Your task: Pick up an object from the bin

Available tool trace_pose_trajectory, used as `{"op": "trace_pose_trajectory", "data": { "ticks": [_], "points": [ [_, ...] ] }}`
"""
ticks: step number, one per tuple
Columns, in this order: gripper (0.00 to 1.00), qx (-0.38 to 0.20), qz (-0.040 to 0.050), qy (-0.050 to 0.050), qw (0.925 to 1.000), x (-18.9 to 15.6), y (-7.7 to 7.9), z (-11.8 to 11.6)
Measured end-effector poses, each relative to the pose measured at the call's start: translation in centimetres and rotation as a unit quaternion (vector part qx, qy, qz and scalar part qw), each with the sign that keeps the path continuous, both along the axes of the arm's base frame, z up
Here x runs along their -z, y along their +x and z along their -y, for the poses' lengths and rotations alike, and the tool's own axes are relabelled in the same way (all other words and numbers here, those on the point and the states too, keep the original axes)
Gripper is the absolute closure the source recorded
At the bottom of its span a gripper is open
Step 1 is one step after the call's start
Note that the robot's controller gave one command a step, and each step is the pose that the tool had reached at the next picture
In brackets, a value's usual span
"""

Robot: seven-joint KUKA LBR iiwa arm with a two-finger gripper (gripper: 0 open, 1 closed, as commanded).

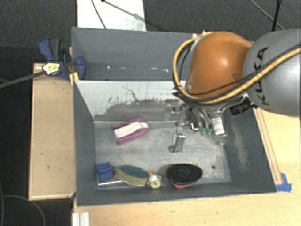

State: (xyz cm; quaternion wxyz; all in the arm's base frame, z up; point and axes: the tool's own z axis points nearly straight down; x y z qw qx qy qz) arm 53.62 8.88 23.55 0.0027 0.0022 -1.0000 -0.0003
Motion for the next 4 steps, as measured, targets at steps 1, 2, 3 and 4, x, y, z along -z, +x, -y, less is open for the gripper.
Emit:
{"op": "trace_pose_trajectory", "data": {
  "ticks": [1, 2, 3, 4],
  "points": [
    [0.0, -0.123, 0.0007, 0.001, 0.9924, 16.8, -4.6, 0.5],
    [0.0, -0.156, 0.0048, 0.002, 0.9877, 15.6, -5.0, -6.3],
    [1.0, -0.151, 0.0043, 0.001, 0.9886, 15.7, -4.9, -5.8],
    [1.0, -0.171, 0.008, 0.001, 0.9852, 2.1, -5.0, -8.5]
  ]
}}
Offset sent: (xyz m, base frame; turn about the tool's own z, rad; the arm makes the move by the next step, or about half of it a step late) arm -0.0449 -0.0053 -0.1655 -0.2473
